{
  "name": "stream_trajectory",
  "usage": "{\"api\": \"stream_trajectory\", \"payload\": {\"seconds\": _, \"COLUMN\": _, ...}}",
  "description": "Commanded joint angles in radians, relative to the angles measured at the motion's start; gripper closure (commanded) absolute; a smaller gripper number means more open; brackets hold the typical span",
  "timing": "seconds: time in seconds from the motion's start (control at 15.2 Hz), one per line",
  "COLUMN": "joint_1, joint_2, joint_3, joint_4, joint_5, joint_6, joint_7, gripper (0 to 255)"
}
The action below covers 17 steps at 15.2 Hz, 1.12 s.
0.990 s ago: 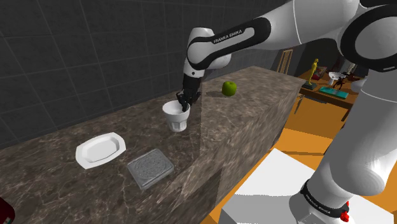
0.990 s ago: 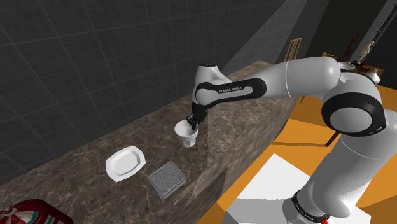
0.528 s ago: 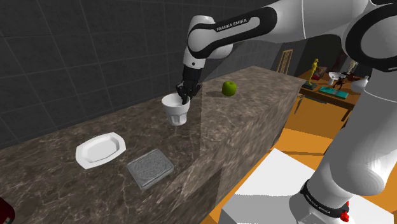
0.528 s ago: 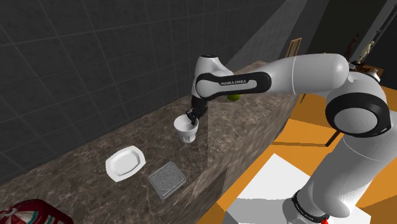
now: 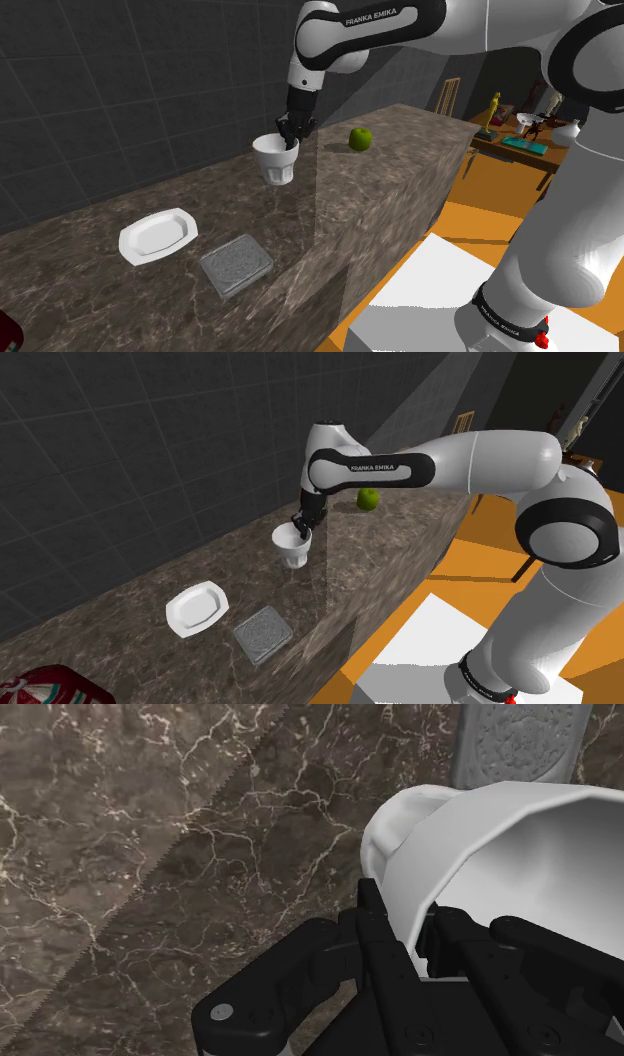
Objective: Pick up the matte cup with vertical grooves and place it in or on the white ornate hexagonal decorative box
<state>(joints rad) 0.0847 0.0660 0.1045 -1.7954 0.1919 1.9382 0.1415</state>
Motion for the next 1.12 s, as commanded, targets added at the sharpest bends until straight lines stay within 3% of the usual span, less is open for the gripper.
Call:
{"api": "stream_trajectory", "payload": {"seconds": 0.0, "joint_1": -0.001, "joint_2": -0.004, "joint_3": 0.000, "joint_4": 0.015, "joint_5": -0.001, "joint_6": -0.018, "joint_7": 0.003, "gripper": 255}}
{"api": "stream_trajectory", "payload": {"seconds": 0.92, "joint_1": 0.163, "joint_2": -0.042, "joint_3": 0.153, "joint_4": 0.025, "joint_5": -0.038, "joint_6": -0.012, "joint_7": 0.334, "gripper": 255}}
{"api": "stream_trajectory", "payload": {"seconds": 1.06, "joint_1": 0.163, "joint_2": -0.042, "joint_3": 0.153, "joint_4": -0.001, "joint_5": -0.036, "joint_6": 0.015, "joint_7": 0.330, "gripper": 255}}
